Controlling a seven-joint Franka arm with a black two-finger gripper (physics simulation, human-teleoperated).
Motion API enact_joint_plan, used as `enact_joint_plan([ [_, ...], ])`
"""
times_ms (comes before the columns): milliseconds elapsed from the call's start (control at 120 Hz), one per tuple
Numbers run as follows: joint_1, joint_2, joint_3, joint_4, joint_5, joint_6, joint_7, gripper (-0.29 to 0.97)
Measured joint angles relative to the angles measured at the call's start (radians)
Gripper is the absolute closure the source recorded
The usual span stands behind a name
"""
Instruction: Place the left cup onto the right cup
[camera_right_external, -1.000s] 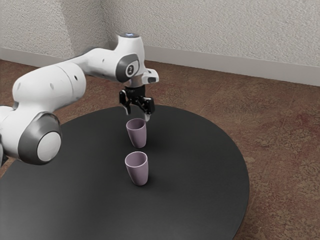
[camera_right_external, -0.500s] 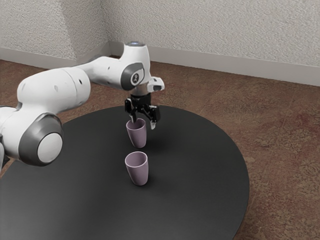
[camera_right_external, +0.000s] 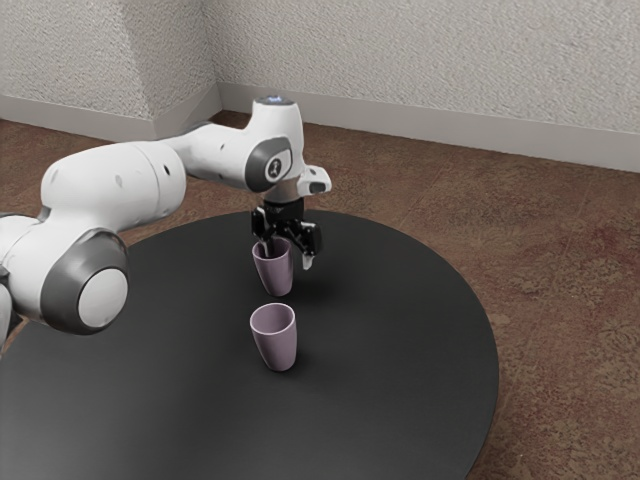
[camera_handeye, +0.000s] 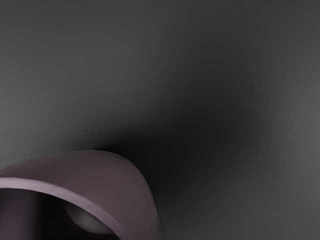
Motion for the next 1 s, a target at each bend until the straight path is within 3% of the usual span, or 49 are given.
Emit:
enact_joint_plan([
  [450, 0.003, 0.0, 0.0, -0.013, -0.002, 0.012, -0.014, 0.65],
  [658, 0.002, -0.001, 0.0, -0.013, 0.004, 0.012, -0.026, 0.75],
  [1000, 0.0, -0.007, 0.002, -0.013, 0.013, 0.011, -0.04, 0.78],
])
